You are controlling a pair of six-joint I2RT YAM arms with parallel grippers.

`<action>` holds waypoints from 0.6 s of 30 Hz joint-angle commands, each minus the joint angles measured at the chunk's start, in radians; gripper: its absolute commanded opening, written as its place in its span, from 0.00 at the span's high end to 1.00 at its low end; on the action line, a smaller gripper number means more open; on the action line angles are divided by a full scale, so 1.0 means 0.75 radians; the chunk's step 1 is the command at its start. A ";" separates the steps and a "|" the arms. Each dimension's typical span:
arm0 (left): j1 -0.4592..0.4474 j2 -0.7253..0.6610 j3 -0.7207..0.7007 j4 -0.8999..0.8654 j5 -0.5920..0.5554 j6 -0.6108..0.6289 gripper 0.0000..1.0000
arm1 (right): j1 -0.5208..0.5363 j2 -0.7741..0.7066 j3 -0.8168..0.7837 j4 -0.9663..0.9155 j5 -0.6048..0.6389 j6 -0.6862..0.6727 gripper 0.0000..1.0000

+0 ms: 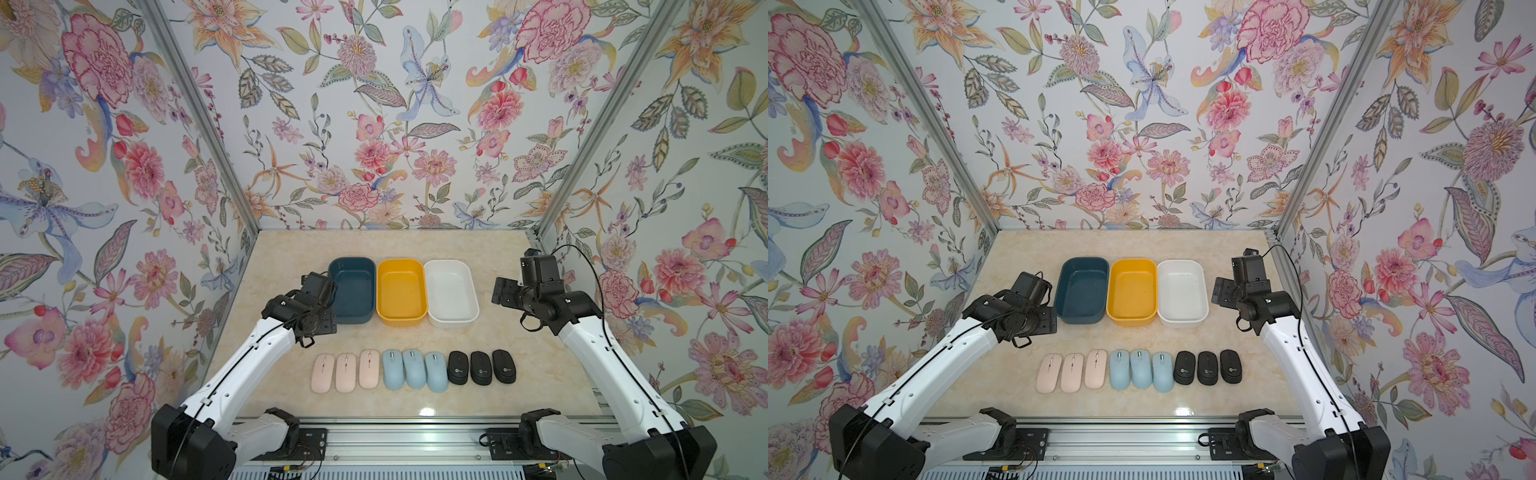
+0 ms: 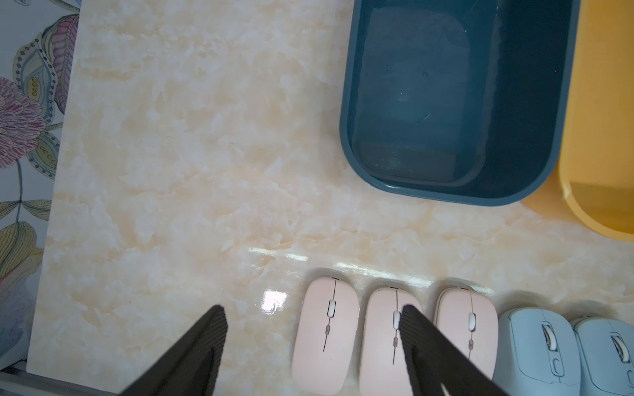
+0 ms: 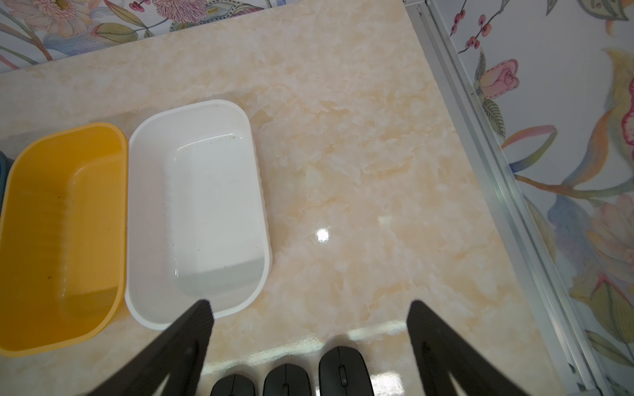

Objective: Place the mice by color into the storage box
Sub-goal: Pick up the mouse from the center of the board.

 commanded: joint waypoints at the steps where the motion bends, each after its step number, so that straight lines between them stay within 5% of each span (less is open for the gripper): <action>1: -0.032 0.026 -0.010 -0.039 -0.052 -0.032 0.17 | 0.006 0.025 0.062 0.006 -0.009 -0.015 0.08; 18: -0.042 0.105 0.082 -0.038 -0.059 -0.017 0.18 | 0.038 0.074 0.071 0.014 -0.050 0.011 0.08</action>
